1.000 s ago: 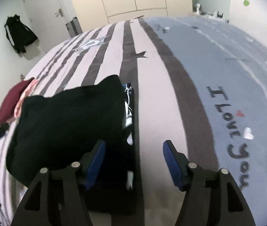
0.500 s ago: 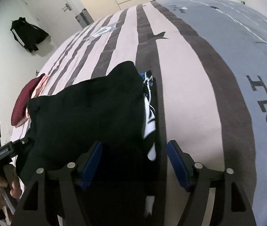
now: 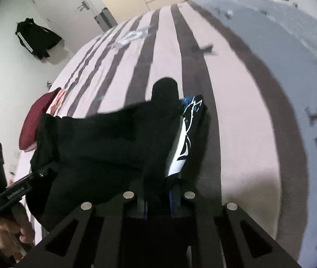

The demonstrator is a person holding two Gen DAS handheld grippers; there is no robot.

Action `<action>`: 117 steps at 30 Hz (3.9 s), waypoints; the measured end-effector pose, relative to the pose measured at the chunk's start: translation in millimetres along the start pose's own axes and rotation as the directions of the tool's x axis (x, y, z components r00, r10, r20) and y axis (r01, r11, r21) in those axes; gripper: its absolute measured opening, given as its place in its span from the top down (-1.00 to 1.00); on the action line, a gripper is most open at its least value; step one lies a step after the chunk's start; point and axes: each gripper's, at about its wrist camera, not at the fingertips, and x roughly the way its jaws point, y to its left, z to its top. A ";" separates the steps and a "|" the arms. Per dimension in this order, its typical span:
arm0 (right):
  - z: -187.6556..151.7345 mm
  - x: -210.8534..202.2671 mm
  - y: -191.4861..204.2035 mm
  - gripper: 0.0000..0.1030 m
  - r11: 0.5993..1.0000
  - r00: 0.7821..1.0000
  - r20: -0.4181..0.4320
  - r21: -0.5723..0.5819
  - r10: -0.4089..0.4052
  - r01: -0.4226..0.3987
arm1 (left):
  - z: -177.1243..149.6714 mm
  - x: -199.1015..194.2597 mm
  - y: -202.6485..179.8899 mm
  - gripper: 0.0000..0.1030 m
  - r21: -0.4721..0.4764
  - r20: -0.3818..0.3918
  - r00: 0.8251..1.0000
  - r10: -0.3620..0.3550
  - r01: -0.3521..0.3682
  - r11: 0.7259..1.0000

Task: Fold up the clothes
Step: 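Grasp the folded T-shirt with both grippers and lift it off the bed, then carry the T-shirt with both grippers and lower it onto the maroon garment stack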

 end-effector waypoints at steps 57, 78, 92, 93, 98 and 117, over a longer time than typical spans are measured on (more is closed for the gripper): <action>120.3 181.0 342.4 0.36 0.993 0.989 0.115 -0.085 0.097 -0.087 | 182.3 -178.0 385.1 0.35 -0.113 0.335 0.831 0.445 -0.433 0.894; 120.2 260.3 417.4 0.60 0.952 0.994 0.105 -0.302 -0.011 0.043 | 211.8 -83.7 399.2 0.80 -0.032 0.197 0.890 0.411 -0.413 0.910; 139.9 265.0 413.0 0.67 0.960 0.992 0.111 -0.269 -0.054 0.082 | 236.8 -53.1 429.5 0.79 -0.053 0.161 0.911 0.379 -0.375 0.925; 139.6 268.0 410.6 0.67 0.959 0.992 0.109 -0.270 -0.057 0.084 | 236.1 -53.8 429.7 0.79 -0.059 0.165 0.913 0.374 -0.369 0.927; 143.2 255.9 406.2 0.67 0.968 0.990 0.142 -0.245 -0.026 0.060 | 234.6 -79.7 419.3 0.80 -0.061 0.211 0.907 0.365 -0.360 0.931; 146.3 205.0 381.6 0.59 0.967 0.971 0.232 -0.253 0.054 0.007 | 211.5 -137.0 393.8 0.80 -0.025 0.330 0.867 0.375 -0.389 0.921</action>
